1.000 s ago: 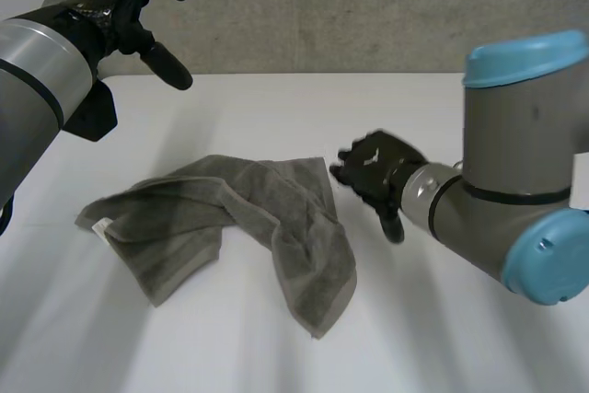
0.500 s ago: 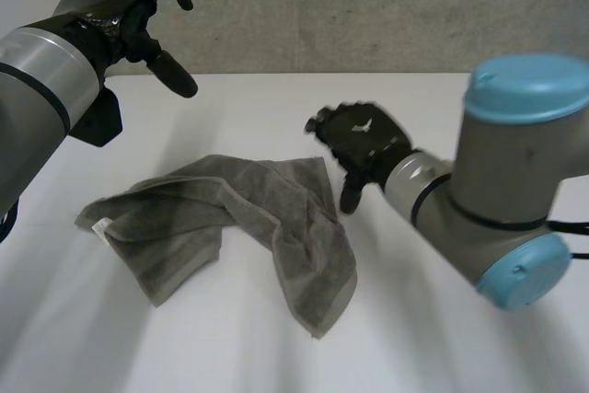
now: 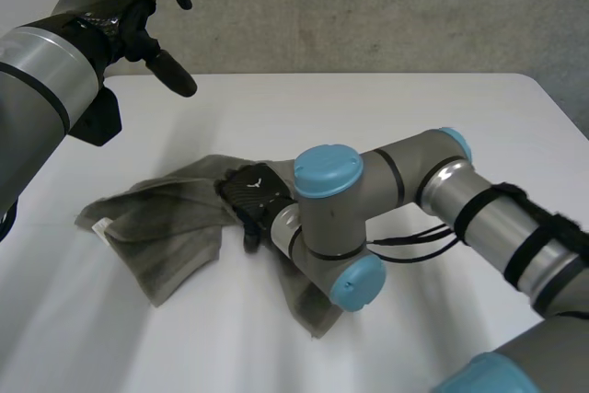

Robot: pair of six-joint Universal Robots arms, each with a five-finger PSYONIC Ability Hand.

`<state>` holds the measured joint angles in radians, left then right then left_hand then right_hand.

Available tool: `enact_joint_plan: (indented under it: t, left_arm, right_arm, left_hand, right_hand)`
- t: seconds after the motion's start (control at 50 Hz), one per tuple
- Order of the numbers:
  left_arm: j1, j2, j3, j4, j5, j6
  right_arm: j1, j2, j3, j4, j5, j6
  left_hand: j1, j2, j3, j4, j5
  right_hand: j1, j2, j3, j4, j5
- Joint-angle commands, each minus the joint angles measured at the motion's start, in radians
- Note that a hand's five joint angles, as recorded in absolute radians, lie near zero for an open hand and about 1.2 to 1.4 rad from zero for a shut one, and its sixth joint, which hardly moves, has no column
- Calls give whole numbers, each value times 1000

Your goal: Fold the towel.

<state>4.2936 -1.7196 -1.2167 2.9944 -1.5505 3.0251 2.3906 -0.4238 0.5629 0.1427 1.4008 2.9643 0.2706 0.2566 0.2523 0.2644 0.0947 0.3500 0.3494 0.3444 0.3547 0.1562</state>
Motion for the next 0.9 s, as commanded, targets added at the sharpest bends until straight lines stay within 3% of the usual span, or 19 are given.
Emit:
enact_joint_plan:
  t: [0.02, 0.14, 0.26, 0.34, 0.48, 0.52, 0.56, 0.58, 0.62, 0.64, 0.66, 0.68, 0.7, 0.72, 0.76, 0.8, 0.86, 0.9]
  left_arm:
    - [0, 0, 0, 0, 0, 0]
    - [0, 0, 0, 0, 0, 0]
    - [2, 0, 0, 0, 0, -2]
    - [2, 1, 0, 0, 0, -2]
    - [0, 6, 2, 1, 0, -2]
    - [2, 8, 2, 0, 0, -2]
    - [0, 9, 2, 0, 0, -2]
    - [0, 9, 2, 0, 0, -2]
    - [0, 12, 0, 0, 0, -2]
    - [0, 12, 0, 0, 0, -2]
    - [0, 12, 0, 0, 0, -2]
    - [-1, 14, 0, 0, 0, -2]
    - [-1, 14, 0, 0, 0, -2]
    - [-1, 14, 0, 0, 0, -2]
    - [-1, 14, 0, 0, 0, -2]
    - [-3, 14, 0, 0, 1, -2]
    - [-3, 14, -1, 0, 1, 0]
    - [-5, 14, -1, 0, 1, 0]
  right_arm:
    - [7, 109, -251, 75, 62, 5]
    - [-1, 23, -317, 83, 110, 59]
    - [-76, -199, -311, 83, 122, 134]
    - [-180, -372, -284, 77, 179, 157]
    - [-225, -435, -178, 90, 205, 108]
    - [-223, -418, -124, 123, 175, 55]
    - [-208, -328, -11, 306, 72, -157]
    - [-208, -328, -11, 307, 72, -159]
    - [-110, -232, 54, 536, 56, -436]
    - [-110, -231, 54, 537, 56, -438]
    - [-81, -221, 89, 592, 91, -506]
    - [-80, -239, 125, 560, 142, -484]
    - [-80, -239, 126, 560, 142, -484]
    - [-85, -283, 164, 490, 179, -447]
    - [-99, -357, 203, 419, 188, -419]
    - [-142, -525, 302, 303, 161, -381]
    - [-165, -605, 357, 250, 135, -370]
    - [-204, -728, 467, 108, 101, -306]
  left_hand:
    - [-13, 1, 5, -7, -12]
    - [-13, 1, 5, -7, -12]
    - [-13, 1, 5, -7, -12]
    - [-13, 1, 5, -7, -12]
    - [-13, 1, 5, -7, -12]
    - [-13, 1, 5, -7, -12]
    - [-13, 1, 5, -7, -12]
    - [-13, 1, 5, -7, -12]
    - [-13, 1, 5, -7, -12]
    - [-13, 1, 5, -7, -12]
    - [-13, 1, 5, -7, -12]
    - [-13, 1, 5, -7, -12]
    - [-13, 1, 5, -7, -12]
    - [-16, -2, 2, -10, -15]
    - [-37, -23, -18, -30, -35]
    - [-83, -69, -65, -77, -82]
    - [-84, -70, -65, -77, -82]
    - [-84, -70, -65, -77, -82]
  right_hand:
    - [1042, 1043, 1047, 1037, 1061]
    - [1046, 1047, 1052, 1042, 1066]
    - [1046, 1047, 1052, 1042, 1066]
    - [1046, 1047, 1052, 1042, 1066]
    - [1046, 1047, 1052, 1042, 1066]
    - [1046, 1047, 1052, 1042, 1066]
    - [1046, 1047, 1052, 1042, 1066]
    - [1046, 1047, 1052, 1042, 1066]
    - [1046, 1047, 1052, 1042, 1066]
    - [1046, 1047, 1052, 1042, 1066]
    - [957, 958, 963, 952, 976]
    - [90, 91, 96, 85, 109]
    - [82, 82, 87, 77, 101]
    - [-175, -175, -170, -180, -156]
    - [-175, -175, -170, -180, -156]
    - [-175, -175, -170, -180, -156]
    - [-175, -175, -170, -180, -156]
    - [-175, -175, -170, -180, -156]
